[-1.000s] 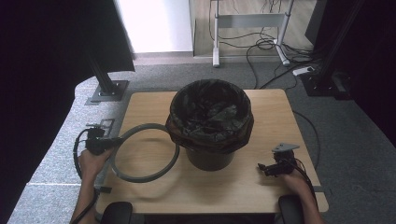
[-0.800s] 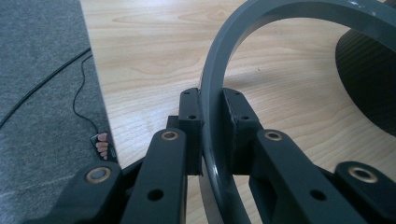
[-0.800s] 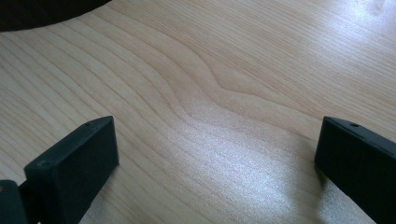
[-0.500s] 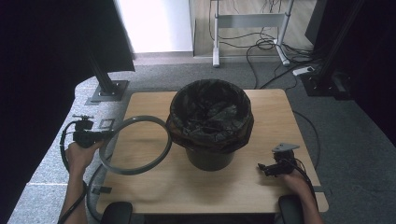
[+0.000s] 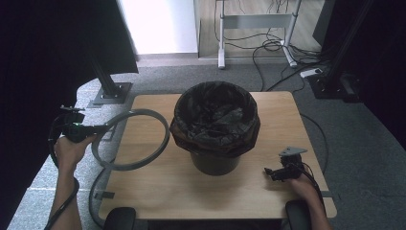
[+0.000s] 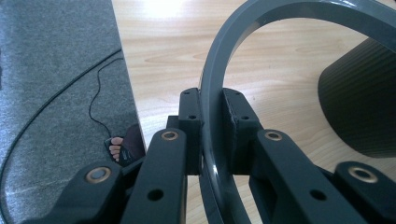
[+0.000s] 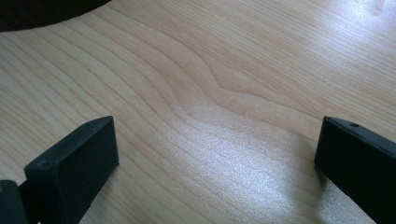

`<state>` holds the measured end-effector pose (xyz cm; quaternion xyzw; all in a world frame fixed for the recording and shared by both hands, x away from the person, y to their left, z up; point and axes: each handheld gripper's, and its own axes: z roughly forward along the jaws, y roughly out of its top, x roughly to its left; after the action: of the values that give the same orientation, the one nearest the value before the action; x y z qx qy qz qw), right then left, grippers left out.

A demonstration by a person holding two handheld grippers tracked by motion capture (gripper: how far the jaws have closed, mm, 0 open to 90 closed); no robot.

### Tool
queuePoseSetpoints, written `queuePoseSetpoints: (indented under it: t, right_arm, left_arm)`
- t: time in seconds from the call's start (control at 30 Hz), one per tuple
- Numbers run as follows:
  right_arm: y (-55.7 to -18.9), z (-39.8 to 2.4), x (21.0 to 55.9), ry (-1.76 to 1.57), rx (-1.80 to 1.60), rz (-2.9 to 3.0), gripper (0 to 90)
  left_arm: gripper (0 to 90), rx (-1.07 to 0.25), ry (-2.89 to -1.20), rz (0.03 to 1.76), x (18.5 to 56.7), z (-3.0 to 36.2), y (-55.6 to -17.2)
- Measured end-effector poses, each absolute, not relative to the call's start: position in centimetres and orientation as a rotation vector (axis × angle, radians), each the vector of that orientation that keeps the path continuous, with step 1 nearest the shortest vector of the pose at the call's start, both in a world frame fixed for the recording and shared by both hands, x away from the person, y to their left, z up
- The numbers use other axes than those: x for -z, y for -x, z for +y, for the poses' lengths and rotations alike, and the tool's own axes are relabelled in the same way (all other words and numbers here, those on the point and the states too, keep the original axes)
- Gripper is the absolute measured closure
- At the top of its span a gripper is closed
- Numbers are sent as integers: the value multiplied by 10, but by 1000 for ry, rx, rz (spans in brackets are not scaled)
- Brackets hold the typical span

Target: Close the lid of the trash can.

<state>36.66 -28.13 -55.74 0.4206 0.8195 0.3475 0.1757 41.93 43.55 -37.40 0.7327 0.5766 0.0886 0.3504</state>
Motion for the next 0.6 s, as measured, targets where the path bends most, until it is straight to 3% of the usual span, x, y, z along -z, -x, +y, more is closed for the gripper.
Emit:
queuePoseSetpoints:
  t: [0.6]
  right_arm:
    - [-367, -281, 557, -1192, -985, 2320, 0]
  left_arm:
    - [793, -219, -1871, 1448, 321, 431, -424]
